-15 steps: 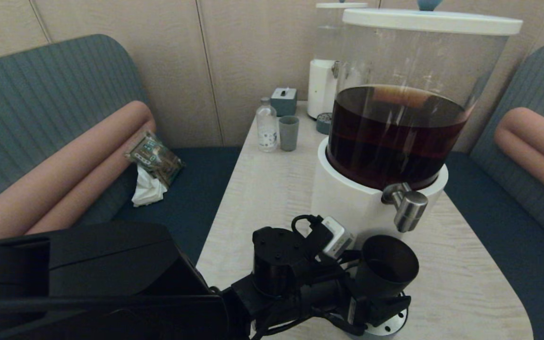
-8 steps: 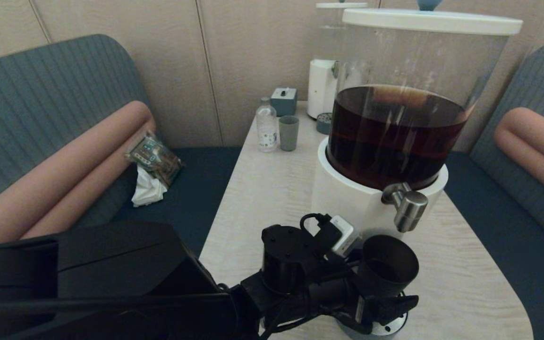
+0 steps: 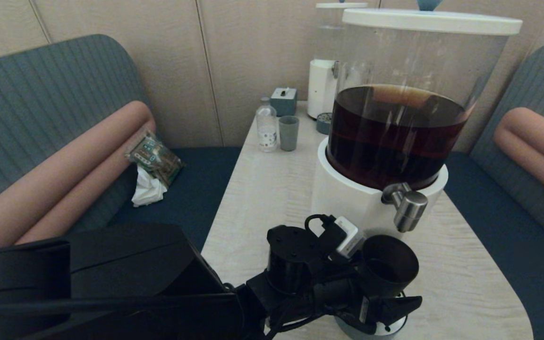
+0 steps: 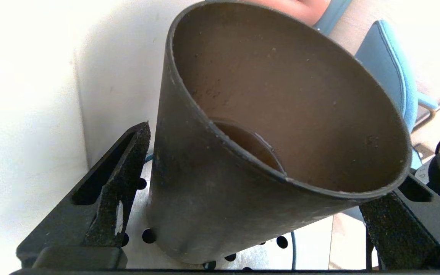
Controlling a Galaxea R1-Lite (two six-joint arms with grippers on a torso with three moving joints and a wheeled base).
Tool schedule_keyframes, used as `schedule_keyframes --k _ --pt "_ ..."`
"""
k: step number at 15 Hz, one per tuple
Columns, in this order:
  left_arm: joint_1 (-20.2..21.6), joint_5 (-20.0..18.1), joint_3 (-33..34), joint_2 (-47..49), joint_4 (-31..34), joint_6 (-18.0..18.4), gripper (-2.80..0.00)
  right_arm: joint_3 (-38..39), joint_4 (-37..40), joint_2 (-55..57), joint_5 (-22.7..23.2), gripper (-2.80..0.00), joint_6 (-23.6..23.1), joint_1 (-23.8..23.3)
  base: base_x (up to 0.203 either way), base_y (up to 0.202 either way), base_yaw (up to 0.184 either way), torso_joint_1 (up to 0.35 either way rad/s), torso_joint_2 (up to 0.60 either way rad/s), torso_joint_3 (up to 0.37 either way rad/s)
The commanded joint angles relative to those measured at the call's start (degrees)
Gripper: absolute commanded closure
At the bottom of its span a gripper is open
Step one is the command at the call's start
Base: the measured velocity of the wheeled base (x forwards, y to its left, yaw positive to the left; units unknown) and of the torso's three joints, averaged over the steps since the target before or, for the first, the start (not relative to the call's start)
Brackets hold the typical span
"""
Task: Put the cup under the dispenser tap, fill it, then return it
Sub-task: Place the cup next to the water dispenser
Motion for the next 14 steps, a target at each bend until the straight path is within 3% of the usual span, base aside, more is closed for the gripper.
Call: schedule_keyframes --k 1,3,4,14 --pt "0.00 -0.05 -0.09 0.14 -0.37 -0.09 -2.80 0.00 0.00 -0.20 0.02 0.00 -0.03 0.00 0.000 0.000 0.000 0.000 0.00 0.000" --pt "-0.07 -0.04 -0.27 0.14 -0.37 0.00 -2.80 0.00 0.00 -0.20 0.02 0.00 0.02 0.00 0.000 0.000 0.000 0.000 0.00 0.000" --pt "-0.07 -0.04 -0.38 0.14 -0.37 0.00 0.00 0.00 0.01 -0.15 0.05 0.00 -0.06 0.00 0.000 0.000 0.000 0.000 0.00 0.000" --pt "-0.25 -0.04 -0.14 0.06 -0.45 0.00 0.00 0.00 0.00 -0.20 0.02 0.00 0.02 0.00 0.000 0.000 0.000 0.000 0.00 0.000"
